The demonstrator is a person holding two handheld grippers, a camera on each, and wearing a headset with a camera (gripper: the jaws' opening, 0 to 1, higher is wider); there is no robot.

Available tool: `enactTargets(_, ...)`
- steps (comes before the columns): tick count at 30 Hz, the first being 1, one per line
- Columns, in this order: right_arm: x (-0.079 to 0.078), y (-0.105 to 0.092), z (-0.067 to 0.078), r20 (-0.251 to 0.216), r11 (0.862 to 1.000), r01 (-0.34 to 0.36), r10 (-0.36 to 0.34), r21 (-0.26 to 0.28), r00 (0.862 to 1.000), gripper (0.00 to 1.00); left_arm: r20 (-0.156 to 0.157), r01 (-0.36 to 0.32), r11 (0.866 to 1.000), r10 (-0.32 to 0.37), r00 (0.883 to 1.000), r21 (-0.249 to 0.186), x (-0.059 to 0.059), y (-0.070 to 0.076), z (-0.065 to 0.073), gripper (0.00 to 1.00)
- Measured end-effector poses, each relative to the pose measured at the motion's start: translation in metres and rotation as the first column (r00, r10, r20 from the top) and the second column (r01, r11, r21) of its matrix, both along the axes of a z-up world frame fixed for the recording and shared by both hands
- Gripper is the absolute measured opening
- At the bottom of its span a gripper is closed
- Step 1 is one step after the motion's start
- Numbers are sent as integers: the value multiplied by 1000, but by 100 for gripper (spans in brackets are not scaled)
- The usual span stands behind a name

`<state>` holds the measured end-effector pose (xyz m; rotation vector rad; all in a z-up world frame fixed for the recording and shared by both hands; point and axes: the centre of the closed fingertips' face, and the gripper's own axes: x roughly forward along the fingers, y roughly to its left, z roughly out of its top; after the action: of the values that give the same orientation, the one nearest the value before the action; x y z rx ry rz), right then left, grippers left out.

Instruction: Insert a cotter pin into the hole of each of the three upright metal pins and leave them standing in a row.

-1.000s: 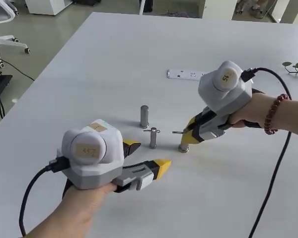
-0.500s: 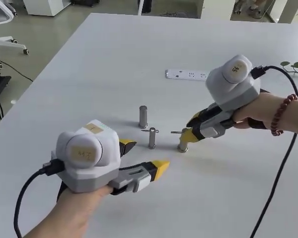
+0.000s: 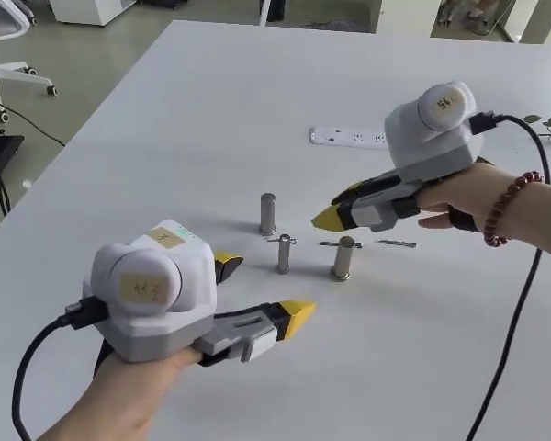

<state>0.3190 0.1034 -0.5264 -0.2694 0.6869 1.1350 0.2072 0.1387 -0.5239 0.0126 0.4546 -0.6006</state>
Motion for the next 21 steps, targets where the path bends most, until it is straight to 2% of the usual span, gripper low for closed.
enactTargets(5,5,20,2,5,999,14,-14,38,1000,29,-2,-9,1000,9,1000,-8,-2,3,0,64)
enactTargets(8,10,29,1,34,999,15,-16,51,999,28,-1,-18,1000,18,1000,-8,-4,6,0,66)
enactTargets(11,13,38,-2,68,999,8,-12,53,998,28,4,-31,999,31,1000,-10,-5,8,1,68)
enactTargets(16,23,50,-6,91,999,23,-27,46,995,27,25,-49,999,49,998,-9,-5,11,4,73)
enactTargets(21,31,59,-14,112,999,15,-19,37,994,24,29,-45,999,45,999,1,-6,10,3,78)
